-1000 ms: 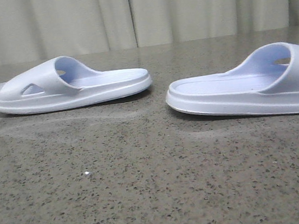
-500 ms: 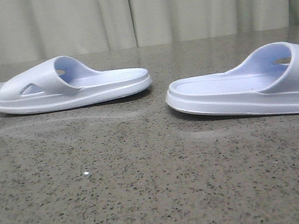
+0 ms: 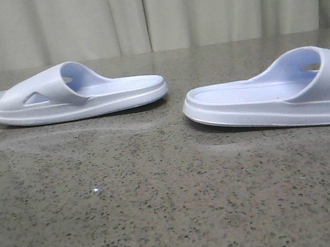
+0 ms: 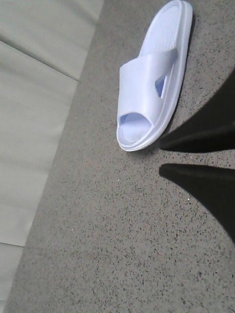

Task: Insert blue slippers together front up
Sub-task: 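Lower both grippers onto the slippers' heel rims, one slipper each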

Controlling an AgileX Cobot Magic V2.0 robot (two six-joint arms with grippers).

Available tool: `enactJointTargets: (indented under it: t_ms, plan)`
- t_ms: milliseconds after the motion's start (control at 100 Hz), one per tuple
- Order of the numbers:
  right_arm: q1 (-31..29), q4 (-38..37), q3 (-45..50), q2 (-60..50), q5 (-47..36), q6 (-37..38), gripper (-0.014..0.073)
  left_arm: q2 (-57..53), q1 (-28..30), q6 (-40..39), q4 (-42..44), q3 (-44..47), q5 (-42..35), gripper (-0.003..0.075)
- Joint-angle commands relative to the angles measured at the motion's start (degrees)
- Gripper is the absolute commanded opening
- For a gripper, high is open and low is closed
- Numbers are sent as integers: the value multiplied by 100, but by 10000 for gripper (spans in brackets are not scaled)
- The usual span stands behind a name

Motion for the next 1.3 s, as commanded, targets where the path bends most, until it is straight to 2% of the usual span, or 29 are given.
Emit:
enactJointTargets:
  t_ms: [0, 130, 210, 370, 420, 470, 600, 670, 950, 1020, 1140, 1290]
  plan:
    - [-45, -222, -655, 837, 36, -26, -78, 687, -46, 9, 94, -588, -108, 16]
    - [-45, -682, -1223, 1554, 702, -26, -71, 1287, -46, 9, 84, -859, -53, 21]
    - [-45, -799, -1455, 1751, 954, -26, -8, 1510, -46, 9, 84, -927, -49, 63]
    - [-45, -855, -1603, 1845, 1024, -26, 240, 1763, -46, 9, 72, -937, -39, 286]
    - [-78, -924, -1603, 1845, 997, -26, 278, 1801, -46, 9, 64, -937, -49, 351]
    - [-182, -1009, -1603, 1845, 997, -26, 279, 1842, -46, 9, 64, -937, -61, 395]
    - [-707, -1070, -1664, 1968, 1112, -41, 279, 1916, -46, 9, 32, -1014, -72, 402]
    - [-940, -1070, -1808, 2167, 1425, -332, 279, 1971, -46, 9, 21, -1087, -72, 402]
    - [-1197, -897, -2395, 3121, 2263, -906, 279, 2336, -46, 9, 21, -1275, -62, 402]
    - [-1327, -636, -2461, 3312, 2415, -1220, 279, 2394, -46, 37, -51, -1275, -62, 402]
    - [-1671, 387, -2462, 3609, 2809, -2097, 279, 2496, -46, 354, -385, -1275, -62, 402]
    - [-2111, 1263, -2462, 4088, 3386, -2931, 279, 2596, -46, 787, -859, -1275, -94, 402]
